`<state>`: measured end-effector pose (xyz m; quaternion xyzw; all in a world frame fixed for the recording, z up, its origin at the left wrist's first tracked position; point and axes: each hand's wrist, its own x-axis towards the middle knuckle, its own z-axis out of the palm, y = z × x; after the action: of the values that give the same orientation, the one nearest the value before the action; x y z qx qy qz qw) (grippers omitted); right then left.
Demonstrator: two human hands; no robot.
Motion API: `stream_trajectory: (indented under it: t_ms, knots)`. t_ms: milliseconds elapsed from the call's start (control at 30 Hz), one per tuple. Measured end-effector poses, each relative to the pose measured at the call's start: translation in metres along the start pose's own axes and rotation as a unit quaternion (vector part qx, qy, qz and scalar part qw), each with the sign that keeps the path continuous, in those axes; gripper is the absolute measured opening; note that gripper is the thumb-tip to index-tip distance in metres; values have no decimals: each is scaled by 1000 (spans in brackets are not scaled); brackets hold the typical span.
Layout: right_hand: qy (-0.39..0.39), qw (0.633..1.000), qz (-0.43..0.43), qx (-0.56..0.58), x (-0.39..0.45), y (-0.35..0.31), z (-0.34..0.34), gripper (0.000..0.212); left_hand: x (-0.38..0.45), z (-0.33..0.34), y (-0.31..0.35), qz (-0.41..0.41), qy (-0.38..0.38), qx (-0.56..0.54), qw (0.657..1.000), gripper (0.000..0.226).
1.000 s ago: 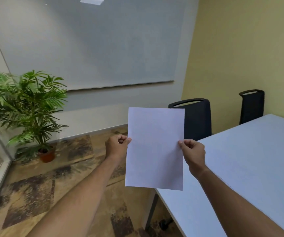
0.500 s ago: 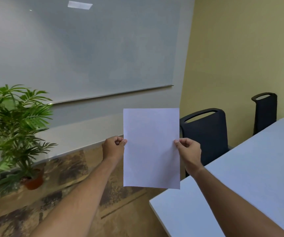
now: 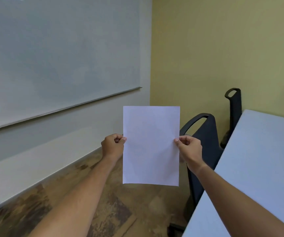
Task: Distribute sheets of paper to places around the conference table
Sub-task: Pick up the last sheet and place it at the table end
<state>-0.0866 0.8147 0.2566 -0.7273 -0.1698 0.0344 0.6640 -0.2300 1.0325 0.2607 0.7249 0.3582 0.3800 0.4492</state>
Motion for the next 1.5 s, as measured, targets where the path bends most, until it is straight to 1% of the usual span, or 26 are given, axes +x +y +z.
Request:
stream_trajectory:
  t_ms: [133, 167, 233, 367, 433, 500, 567, 633, 667, 733, 767, 833, 867, 933, 967, 1033, 1067, 1133, 1167, 1233, 1267, 1333, 1367, 1433, 1467, 1500]
  knots:
    - [67, 998, 17, -5, 42, 3, 35, 9, 80, 23, -4, 19, -64, -2, 998, 18]
    - [64, 998, 18, -7, 41, 1, 37, 9, 82, 23, -4, 19, -65, -2, 998, 19]
    - [103, 994, 27, -17, 64, 5, 53, 9, 123, 43, -7, 32, -93, -3, 995, 22]
    - [134, 990, 29, -24, 89, 8, 66, 12, 159, 64, -7, 35, -119, -20, 992, 25]
    - [170, 985, 27, -31, 115, 14, 71, 15, 187, 91, -7, 40, -143, -27, 989, 26]
    - [184, 982, 21, -34, 132, 18, 73, 16, 201, 107, -6, 41, -151, -41, 987, 28]
    - [187, 981, 19, -41, 150, 23, 74, 13, 217, 123, -4, 48, -160, -51, 985, 24]
    - [208, 977, 15, -38, 183, 32, 74, 11, 245, 156, -1, 60, -171, -51, 982, 16]
    - [204, 978, 14, -34, 187, 30, 74, 11, 248, 157, 0, 60, -170, -46, 983, 13]
    - [226, 973, 8, -34, 222, 37, 71, 12, 275, 191, 6, 70, -178, -46, 980, 10]
    - [223, 974, 6, -36, 224, 35, 72, 12, 279, 192, 7, 68, -179, -49, 980, 10]
    - [251, 967, 12, -37, 271, 44, 64, 12, 312, 240, 19, 78, -193, -45, 977, 11]
    - [247, 968, 12, -32, 273, 42, 65, 11, 316, 242, 21, 79, -194, -48, 977, 12]
    - [271, 962, 12, -35, 314, 49, 53, 13, 344, 288, 33, 82, -208, -56, 973, 13]
    - [268, 963, 8, -31, 316, 48, 53, 14, 346, 289, 35, 81, -213, -60, 972, 13]
    - [295, 955, 11, -40, 350, 55, 40, 15, 369, 335, 45, 86, -233, -60, 967, 14]
    - [290, 956, 12, -36, 351, 54, 39, 15, 370, 337, 46, 86, -239, -62, 965, 15]
    - [314, 948, 19, -43, 386, 63, 26, 16, 392, 383, 55, 92, -260, -69, 959, 17]
    - [311, 949, 19, -40, 387, 62, 25, 16, 394, 386, 56, 91, -266, -74, 957, 18]
    - [345, 937, 20, -50, 422, 72, 10, 16, 413, 437, 64, 105, -287, -80, 949, 19]
    - [341, 939, 20, -47, 423, 71, 8, 15, 415, 440, 66, 106, -294, -84, 946, 19]
    - [379, 923, 28, -55, 459, 83, -5, 14, 436, 494, 76, 126, -325, -93, 933, 19]
    - [378, 924, 31, -52, 460, 83, -7, 13, 437, 498, 78, 129, -332, -93, 930, 18]
    - [426, 902, 38, -51, 496, 94, -20, 12, 457, 552, 95, 148, -363, -96, 915, 16]
    - [428, 902, 40, -47, 496, 94, -22, 13, 456, 555, 98, 149, -369, -95, 913, 15]
    - [453, 889, 48, -48, 513, 97, -29, 13, 464, 582, 107, 152, -386, -95, 905, 14]
